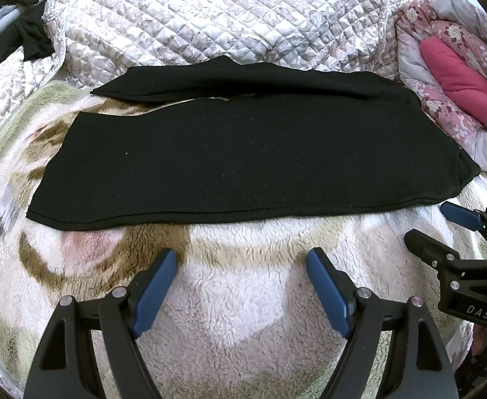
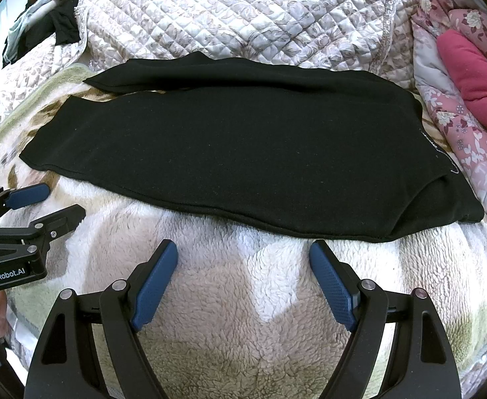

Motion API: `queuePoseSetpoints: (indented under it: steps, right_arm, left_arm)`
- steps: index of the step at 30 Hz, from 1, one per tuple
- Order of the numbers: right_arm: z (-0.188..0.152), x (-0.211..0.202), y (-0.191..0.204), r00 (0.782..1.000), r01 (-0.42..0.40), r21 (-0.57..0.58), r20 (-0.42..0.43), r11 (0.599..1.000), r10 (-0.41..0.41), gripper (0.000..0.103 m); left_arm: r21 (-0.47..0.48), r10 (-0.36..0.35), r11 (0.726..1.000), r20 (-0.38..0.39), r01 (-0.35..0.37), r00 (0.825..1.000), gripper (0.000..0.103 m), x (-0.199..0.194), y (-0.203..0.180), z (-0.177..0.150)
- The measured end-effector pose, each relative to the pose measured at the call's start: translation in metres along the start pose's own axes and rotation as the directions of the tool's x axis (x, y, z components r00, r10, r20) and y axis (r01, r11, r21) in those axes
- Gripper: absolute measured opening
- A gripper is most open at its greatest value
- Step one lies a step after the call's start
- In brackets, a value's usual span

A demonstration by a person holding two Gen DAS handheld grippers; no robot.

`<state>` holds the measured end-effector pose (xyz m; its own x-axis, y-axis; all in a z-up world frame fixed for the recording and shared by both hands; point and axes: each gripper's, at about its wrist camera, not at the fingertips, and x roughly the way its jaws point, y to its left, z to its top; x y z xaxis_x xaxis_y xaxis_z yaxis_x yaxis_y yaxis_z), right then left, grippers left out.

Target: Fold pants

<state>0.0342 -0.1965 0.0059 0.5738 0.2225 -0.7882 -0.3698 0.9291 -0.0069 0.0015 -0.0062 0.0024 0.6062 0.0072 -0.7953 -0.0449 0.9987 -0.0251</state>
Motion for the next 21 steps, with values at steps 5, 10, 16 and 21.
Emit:
queuePoseSetpoints:
  steps: [5, 10, 16, 21]
  right_arm:
    - [0.0000, 0.0000, 0.0000, 1.000, 0.000, 0.000, 0.000, 1.000, 0.000, 0.082]
    - [-0.0002, 0.0002, 0.0002, 1.000, 0.000, -0.001, -0.001, 1.000, 0.000, 0.082]
    - [-0.0003, 0.0003, 0.0004, 1.000, 0.000, 0.000, -0.001, 1.000, 0.000, 0.082]
    - [-0.0003, 0.0003, 0.0004, 1.000, 0.000, -0.001, -0.001, 1.000, 0.000, 0.082]
  left_arm:
    - [0.000, 0.001, 1.000, 0.001, -0.001, 1.000, 0.083, 0.0000, -0.0008, -0.0002]
    - [0.001, 0.001, 1.000, 0.002, -0.001, 1.000, 0.083, 0.0000, -0.0003, -0.0004]
    - [0.002, 0.002, 1.000, 0.003, -0.002, 1.000, 0.083, 0.0000, -0.0006, -0.0005]
    - [0.002, 0.002, 1.000, 0.003, -0.002, 1.000, 0.083, 0.0004, 0.0015, -0.0032]
